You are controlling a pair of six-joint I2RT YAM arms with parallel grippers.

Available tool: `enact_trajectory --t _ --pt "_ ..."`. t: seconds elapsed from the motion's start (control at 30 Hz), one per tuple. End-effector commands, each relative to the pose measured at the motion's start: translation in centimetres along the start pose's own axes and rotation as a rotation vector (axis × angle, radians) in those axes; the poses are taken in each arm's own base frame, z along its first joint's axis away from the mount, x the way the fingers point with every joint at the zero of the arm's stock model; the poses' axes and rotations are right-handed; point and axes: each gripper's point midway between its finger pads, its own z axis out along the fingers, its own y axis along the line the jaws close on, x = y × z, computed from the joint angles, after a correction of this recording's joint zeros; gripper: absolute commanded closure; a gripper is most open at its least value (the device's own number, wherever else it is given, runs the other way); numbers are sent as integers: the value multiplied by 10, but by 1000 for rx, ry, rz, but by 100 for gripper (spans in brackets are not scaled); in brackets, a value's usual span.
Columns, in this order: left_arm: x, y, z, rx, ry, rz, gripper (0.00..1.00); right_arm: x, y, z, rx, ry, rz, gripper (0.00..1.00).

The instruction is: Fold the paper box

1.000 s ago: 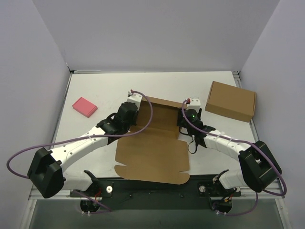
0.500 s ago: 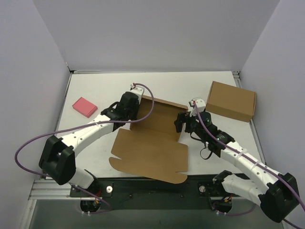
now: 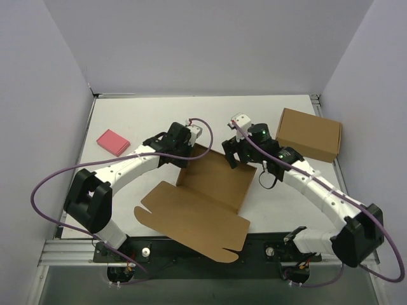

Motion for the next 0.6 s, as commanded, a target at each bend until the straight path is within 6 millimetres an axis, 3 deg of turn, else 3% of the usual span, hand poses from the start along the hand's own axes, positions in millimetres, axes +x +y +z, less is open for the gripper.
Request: enact_trajectory --t 0.0,0.27,0.3,0.37,0.4,0.43,0.53,0.57 --pt "-12 -9 -11 59 -14 21 100 15 15 19 -108 121 -111 27" --pt "-18 -15 -15 96 -31 36 100 38 15 47 -109 195 -115 35" --pt "-19 -15 -16 98 -36 40 100 39 14 49 -98 198 -114 48" --pt "-26 -16 -22 104 -63 44 98 45 13 52 -85 217 -98 64" --pt "-30 -16 -24 105 -80 43 88 47 11 53 -74 223 -87 79" --pt "-41 -16 -30 104 -111 41 58 49 6 53 -51 229 -71 84" --pt "-82 -5 -53 83 -226 21 17 55 -4 53 -12 240 18 94" --pt "-118 5 -77 67 -314 6 13 57 -9 53 0 241 53 98"
